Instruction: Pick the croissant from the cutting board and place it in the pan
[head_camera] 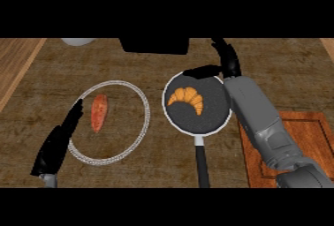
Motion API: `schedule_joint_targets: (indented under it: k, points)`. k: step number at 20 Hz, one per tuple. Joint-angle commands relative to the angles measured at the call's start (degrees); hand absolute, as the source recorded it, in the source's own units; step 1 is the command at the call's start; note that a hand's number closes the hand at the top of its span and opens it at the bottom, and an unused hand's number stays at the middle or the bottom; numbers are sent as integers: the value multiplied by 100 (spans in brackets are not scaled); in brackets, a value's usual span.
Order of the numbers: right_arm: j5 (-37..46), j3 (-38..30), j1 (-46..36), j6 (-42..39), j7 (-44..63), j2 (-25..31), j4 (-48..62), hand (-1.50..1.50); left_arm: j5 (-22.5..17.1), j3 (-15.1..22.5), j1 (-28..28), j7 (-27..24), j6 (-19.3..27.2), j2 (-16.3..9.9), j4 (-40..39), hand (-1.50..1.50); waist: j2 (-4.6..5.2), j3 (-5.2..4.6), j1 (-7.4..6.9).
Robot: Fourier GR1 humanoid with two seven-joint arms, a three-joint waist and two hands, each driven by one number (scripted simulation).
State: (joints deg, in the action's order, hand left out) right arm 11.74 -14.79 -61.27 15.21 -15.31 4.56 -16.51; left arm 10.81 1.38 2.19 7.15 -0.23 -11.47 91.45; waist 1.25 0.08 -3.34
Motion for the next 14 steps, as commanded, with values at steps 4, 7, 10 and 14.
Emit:
schedule_joint_targets:
  k: [4, 7, 10, 14]
  points:
    - [-427, -537, 473, -740, -828, 1117, 80, -150, -117, -191, 6, 160, -107, -129, 130, 0, -23, 3, 125]
    - [-360, -528, 610, -1244, -1068, 1783, 187, -150, -124, -207, 138, -76, -138, -137, 70, 0, -9, 4, 104]
    - [-426, -635, 933, -1622, -1488, 2173, 305, -150, -29, -144, -92, 163, -48, -49, 120, 0, -7, 9, 130]
    - [-421, -699, 934, -1904, -1632, 2620, 483, -150, 105, -57, 170, -272, 45, 83, -188, 0, 4, 8, 74]
